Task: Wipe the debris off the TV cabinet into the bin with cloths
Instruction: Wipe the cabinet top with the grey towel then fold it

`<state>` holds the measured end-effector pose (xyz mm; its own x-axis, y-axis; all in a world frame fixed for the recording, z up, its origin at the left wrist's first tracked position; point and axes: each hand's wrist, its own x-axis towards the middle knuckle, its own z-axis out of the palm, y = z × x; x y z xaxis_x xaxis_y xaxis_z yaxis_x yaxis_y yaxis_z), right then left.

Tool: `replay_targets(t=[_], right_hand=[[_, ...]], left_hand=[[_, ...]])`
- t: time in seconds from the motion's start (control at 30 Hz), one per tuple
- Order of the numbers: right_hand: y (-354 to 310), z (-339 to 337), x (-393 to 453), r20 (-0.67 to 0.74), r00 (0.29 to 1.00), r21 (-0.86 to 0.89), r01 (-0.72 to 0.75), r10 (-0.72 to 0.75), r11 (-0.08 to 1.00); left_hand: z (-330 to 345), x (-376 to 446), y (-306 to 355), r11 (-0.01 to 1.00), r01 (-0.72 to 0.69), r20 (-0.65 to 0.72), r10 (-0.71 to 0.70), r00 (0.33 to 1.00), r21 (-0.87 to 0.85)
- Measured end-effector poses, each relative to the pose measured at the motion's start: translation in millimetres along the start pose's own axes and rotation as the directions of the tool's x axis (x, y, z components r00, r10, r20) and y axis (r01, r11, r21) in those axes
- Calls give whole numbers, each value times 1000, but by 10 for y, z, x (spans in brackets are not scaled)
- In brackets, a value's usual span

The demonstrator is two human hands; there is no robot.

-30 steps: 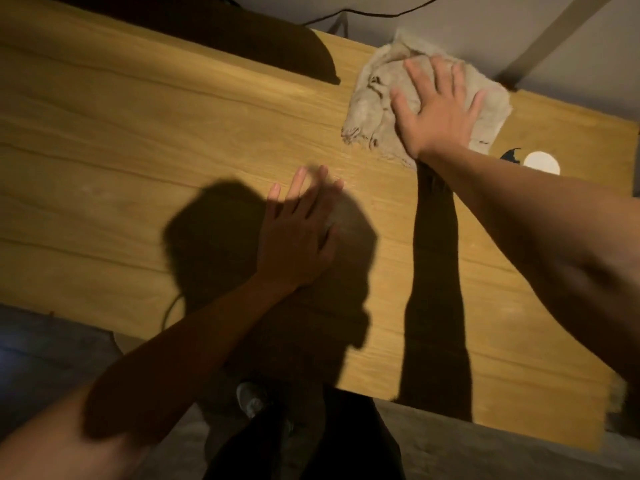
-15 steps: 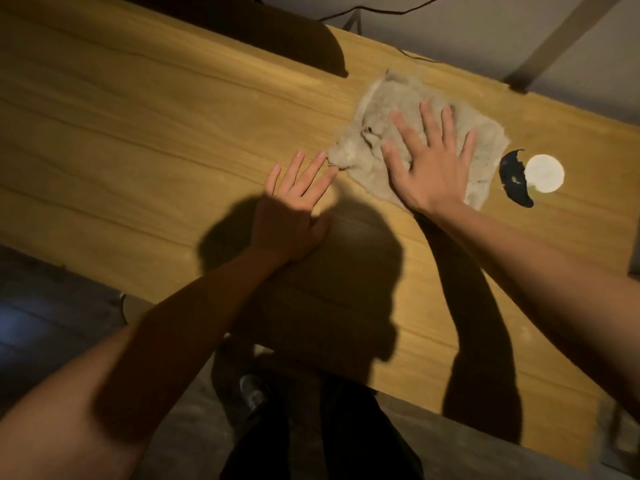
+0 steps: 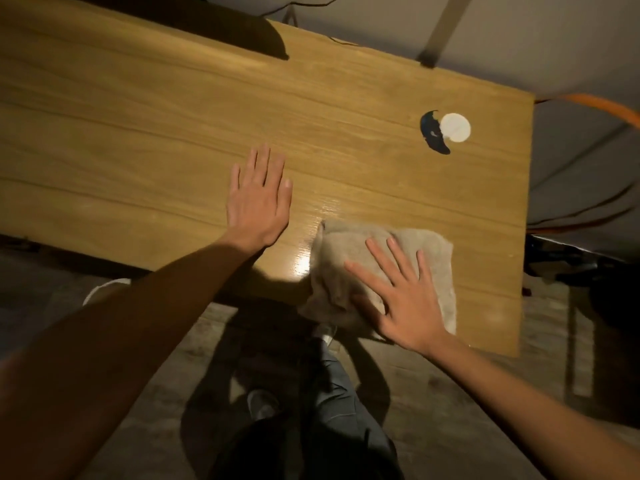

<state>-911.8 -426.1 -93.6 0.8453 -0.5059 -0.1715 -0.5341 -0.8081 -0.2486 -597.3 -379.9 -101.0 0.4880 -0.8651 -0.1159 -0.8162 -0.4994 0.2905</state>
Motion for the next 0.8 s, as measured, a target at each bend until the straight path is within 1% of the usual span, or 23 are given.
replay_targets(t=[0.1,0.17,0.33,0.43,0.53,0.67,0.7,0.8], right_hand=[[-1,28,-237,-32,993,14,-114,114,993],[7,43,-252,-31,987,-6,-159,159,987],[171,13,-65,-32,982,-15,-186,186,982],[430,-67,205,-57,982,-18,-183,182,983],[762,-176,595,-99,977,-13,-193,191,981],[1245,-375,1203,-121,965,-6,-237,234,972],[1367,-442,1359,-121,964,-5,-239,237,971],[1718,-642,1775,-111,966,9,-232,231,973]], left_hand=[[88,-414,232,996,-86,12,86,996,-36],[130,-519,345,992,-122,43,124,991,-42],[148,-272,573,977,-208,115,213,970,-52],[140,-35,729,977,-191,125,201,971,-91],[163,182,834,978,-175,93,186,978,-111],[248,439,1123,992,-80,58,86,995,-98],[275,518,1204,993,-78,58,83,995,-91],[349,778,1347,988,-145,62,148,987,-47]])
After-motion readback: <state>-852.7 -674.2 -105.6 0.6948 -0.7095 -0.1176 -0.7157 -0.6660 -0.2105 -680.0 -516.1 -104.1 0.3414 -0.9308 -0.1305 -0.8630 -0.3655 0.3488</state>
